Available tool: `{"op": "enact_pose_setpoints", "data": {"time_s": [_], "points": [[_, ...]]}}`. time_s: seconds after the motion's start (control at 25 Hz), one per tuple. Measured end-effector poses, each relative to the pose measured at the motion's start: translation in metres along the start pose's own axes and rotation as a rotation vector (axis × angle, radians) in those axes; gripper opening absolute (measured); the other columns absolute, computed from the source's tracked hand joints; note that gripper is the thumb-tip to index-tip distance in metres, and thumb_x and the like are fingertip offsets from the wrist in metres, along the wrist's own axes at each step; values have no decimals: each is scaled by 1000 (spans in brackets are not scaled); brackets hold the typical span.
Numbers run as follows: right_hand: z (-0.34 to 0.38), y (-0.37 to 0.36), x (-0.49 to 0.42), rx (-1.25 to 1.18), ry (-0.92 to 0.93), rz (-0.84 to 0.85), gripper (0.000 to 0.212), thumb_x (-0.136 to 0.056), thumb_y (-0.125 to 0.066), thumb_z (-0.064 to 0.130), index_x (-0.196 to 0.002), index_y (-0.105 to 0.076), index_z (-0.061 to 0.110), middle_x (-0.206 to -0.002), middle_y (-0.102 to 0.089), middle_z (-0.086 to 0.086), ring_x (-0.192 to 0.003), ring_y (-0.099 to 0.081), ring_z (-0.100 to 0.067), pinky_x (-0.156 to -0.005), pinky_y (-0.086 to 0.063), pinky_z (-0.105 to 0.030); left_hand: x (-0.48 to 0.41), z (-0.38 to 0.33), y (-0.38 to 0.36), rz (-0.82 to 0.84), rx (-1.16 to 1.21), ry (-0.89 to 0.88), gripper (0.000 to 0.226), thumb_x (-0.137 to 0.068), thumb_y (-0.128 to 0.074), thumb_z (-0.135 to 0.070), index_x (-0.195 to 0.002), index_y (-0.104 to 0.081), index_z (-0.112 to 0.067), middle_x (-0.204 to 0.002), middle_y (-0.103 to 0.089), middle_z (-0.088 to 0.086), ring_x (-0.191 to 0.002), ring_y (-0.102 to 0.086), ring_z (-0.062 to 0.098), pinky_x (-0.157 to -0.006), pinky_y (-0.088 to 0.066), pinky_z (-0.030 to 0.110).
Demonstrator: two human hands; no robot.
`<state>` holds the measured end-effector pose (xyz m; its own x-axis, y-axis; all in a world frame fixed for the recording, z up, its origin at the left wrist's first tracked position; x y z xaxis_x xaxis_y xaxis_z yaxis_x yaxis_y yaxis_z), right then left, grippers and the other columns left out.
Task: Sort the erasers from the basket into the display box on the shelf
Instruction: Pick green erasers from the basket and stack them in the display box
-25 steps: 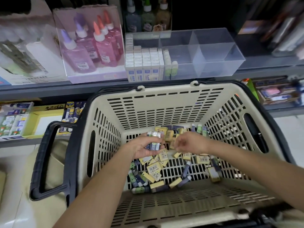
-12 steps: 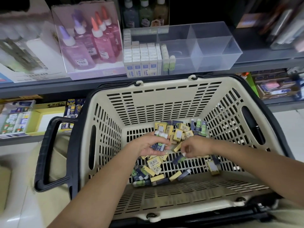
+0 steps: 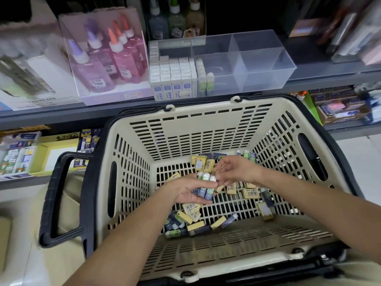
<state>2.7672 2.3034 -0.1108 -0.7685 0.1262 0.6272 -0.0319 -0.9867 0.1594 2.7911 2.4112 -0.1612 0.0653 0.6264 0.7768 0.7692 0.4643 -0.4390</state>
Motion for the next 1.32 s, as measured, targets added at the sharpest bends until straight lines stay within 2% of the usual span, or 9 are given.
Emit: {"op": "enact_pose_setpoints", "data": {"time_s": [0.16,0.28,0.44,0.56,0.68,0.8,0.96,1.2,1.32], "points": [[-48,-6,1,524,-177,177,13,-83,-67,13,-95,-63,12,-93,-68,-5,-81,-66,-13,-71,-54,-20,1,2,17,-74,7,24,71,-47,-87,-9,-111,-55,-9,-86,-74,11,-80,-71,22,-66,-57,35],[-86,-33,7,776,-240,392,31,-82,-69,14,-113,-62,13,-108,-64,-4,-95,-62,-20,-79,-51,-30,2,5,26,-103,6,44,89,-40,-91,-8,-118,-47,-9,-87,-73,15,-83,-71,26,-65,-57,35],[-89,-43,7,916,-162,379,29,-79,-71,19,-108,-65,18,-90,-54,9,-81,-52,-9,-59,-38,-19,2,4,31,-134,35,28,72,-50,-86,-3,-110,-47,-12,-93,-68,15,-84,-71,28,-66,-58,38],[-88,-43,6,1021,-93,345,22,-80,-69,20,-102,-67,19,-90,-56,10,-82,-52,-9,-65,-42,-23,5,0,27,-126,35,13,62,-50,-85,-4,-99,-49,-14,-97,-66,15,-82,-71,26,-67,-58,37],[-73,-40,2,901,-32,305,15,-82,-67,18,-97,-67,16,-97,-65,2,-86,-59,-13,-76,-50,-28,8,-6,24,-113,31,-7,62,-52,-84,-7,-106,-53,-8,-91,-70,12,-80,-71,23,-67,-58,36],[-40,-26,-1,681,-22,240,7,-83,-67,18,-85,-62,22,-84,-65,7,-73,-61,-4,-69,-52,-21,10,-18,19,-105,44,-63,52,-66,-79,-7,-112,-55,-3,-82,-73,8,-78,-71,18,-72,-58,36],[23,8,2,319,85,76,10,-83,-67,9,-92,-64,8,-75,-68,1,-64,-65,-4,-71,-55,-27,22,-63,5,-128,7,-231,43,-73,-77,-9,-112,-59,-6,-98,-70,10,-86,-69,18,-68,-59,34],[110,58,24,240,314,-140,15,-81,-68,9,-96,-67,6,-91,-70,-12,-76,-66,-13,-78,-55,-25,69,-147,-13,-140,-23,-554,32,-76,-72,-8,-103,-56,-14,-78,-70,3,-70,-69,15,-60,-58,30],[161,88,39,249,438,-282,11,-81,-69,13,-92,-67,17,-88,-70,-4,-77,-66,-8,-78,-53,-19,101,-188,-15,-147,7,-711,32,-74,-71,-10,-103,-57,-13,-80,-68,6,-68,-69,16,-58,-57,30]]}}
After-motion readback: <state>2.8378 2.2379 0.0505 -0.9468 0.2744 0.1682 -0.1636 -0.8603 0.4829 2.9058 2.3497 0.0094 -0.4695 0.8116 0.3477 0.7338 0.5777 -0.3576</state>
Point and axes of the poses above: each hand's wrist, its own x-axis away from the middle knuckle, its own y-axis out of the back of the hand, z = x × y, the point moved 10 cm from there along -x, towards the middle knuckle
